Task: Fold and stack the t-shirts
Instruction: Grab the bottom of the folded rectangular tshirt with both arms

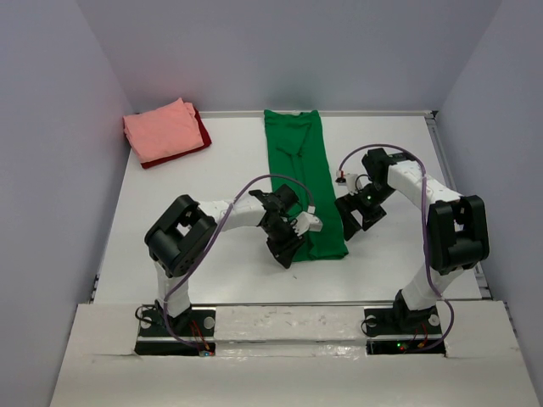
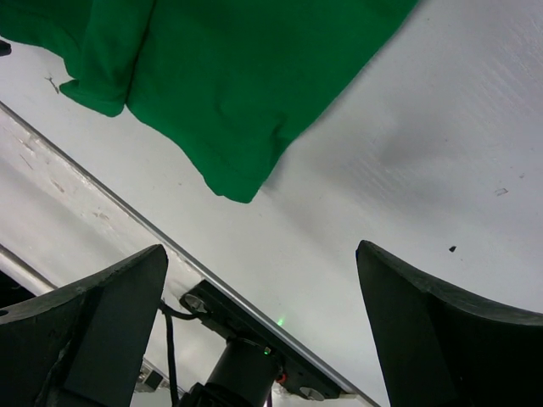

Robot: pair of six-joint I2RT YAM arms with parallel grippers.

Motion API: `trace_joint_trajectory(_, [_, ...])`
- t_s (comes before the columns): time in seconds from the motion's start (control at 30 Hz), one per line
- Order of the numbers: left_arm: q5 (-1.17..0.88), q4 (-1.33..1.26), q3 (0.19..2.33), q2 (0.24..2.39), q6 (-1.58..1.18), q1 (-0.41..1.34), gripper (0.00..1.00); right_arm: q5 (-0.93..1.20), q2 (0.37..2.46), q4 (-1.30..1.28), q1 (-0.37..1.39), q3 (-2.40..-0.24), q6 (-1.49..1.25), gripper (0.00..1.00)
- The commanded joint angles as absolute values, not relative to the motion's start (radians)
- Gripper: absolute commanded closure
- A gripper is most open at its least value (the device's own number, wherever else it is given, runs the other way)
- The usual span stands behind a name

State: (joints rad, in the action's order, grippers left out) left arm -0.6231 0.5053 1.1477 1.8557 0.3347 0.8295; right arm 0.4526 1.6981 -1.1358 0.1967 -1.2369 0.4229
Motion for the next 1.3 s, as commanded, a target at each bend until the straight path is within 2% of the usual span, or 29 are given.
trace_joint_trajectory(0.0, [-0.661,0.545,1.163,1.855,0.357,0.836,0.55,0.454,1.672,-1.123,0.190,-1.224,0.440,0.02])
trace_joint_trajectory(0.27, [-0.629,0.551,1.118,1.801,0.362,0.836,0.51,0.456,1.684,-1.118,0.190,-1.230,0.440,0.02])
trace_joint_trajectory(0.37, [-0.609,0.545,1.108,1.761,0.353,0.827,0.43,0.456,1.686,-1.120,0.190,-1.232,0.439,0.02])
trace_joint_trajectory(0.63, [-0.614,0.545,1.124,1.770,0.342,0.787,0.43,0.512,1.695,-1.118,0.190,-1.160,0.431,0.04])
trace_joint_trajectory(0.97, [-0.612,0.528,1.129,1.766,0.334,0.746,0.45,0.575,1.776,-1.149,0.190,-1.192,0.451,0.08])
trace_joint_trajectory(1.13, [-0.618,0.526,1.135,1.782,0.331,0.741,0.46,0.653,1.855,-1.187,0.190,-1.232,0.477,0.18])
trace_joint_trajectory(1.27, [-0.624,0.525,1.140,1.787,0.333,0.739,0.46,0.693,1.899,-1.203,0.190,-1.261,0.482,0.20])
